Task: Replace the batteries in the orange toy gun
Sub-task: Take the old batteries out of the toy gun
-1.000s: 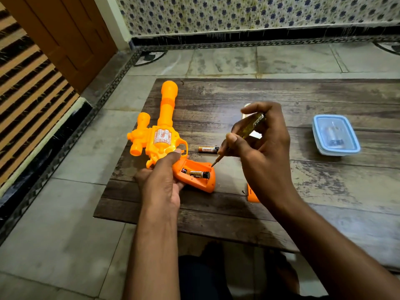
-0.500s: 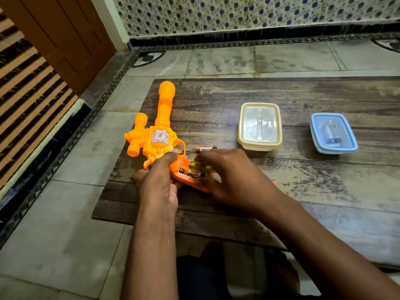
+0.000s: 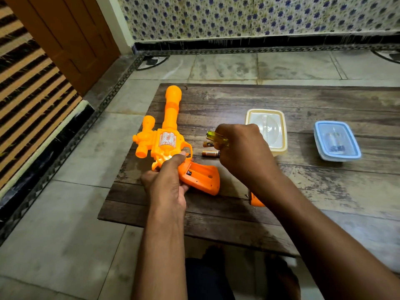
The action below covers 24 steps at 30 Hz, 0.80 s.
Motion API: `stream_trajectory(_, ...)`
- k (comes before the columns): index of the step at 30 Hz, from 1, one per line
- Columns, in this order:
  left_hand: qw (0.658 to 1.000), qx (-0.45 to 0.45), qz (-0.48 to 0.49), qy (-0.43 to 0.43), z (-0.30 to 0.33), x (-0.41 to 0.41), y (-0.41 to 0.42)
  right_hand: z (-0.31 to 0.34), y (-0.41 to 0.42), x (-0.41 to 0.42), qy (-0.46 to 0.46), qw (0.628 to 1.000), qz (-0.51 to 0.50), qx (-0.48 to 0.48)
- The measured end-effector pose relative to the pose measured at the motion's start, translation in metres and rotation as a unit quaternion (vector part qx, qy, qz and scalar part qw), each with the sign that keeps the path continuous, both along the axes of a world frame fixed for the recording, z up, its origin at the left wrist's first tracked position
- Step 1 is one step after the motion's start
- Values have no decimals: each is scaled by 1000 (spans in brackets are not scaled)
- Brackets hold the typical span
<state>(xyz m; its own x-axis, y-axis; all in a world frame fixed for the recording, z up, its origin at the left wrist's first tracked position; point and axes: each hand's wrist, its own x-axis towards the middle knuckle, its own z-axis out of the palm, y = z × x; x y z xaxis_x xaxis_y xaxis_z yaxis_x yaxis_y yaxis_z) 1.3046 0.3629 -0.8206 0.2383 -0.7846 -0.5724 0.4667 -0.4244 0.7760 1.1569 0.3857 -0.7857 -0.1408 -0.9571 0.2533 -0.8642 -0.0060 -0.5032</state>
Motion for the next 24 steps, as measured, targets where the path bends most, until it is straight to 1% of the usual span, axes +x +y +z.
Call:
stream_trajectory(4, 1000, -3, 0, -1, -2, 1, -1, 9, -22, 5, 73, 995, -5, 65)
stream_trajectory(8, 1000, -2, -3, 2, -4, 3, -2, 15, -35, 7, 95, 988, 15, 124)
stream_trajectory(12, 1000, 5, -5, -2, -3, 2, -3, 17, -39, 11, 127, 983, 25, 134)
stream_trajectory(15, 1000, 2, -2, -7, -3, 2, -2, 19, -39, 12, 131, 981, 34, 137)
stream_trajectory(19, 1000, -4, 11, -7, -3, 2, -1, 16, -33, 8, 101, 988, 23, 112)
stream_trajectory(22, 1000, -20, 15, -9, 0, -1, 0, 14, -13, 7, 36, 996, 16, 81)
stream_trajectory(24, 999, -41, 16, -29, 0, -3, 1, 13, 4, 9, -14, 997, 10, 80)
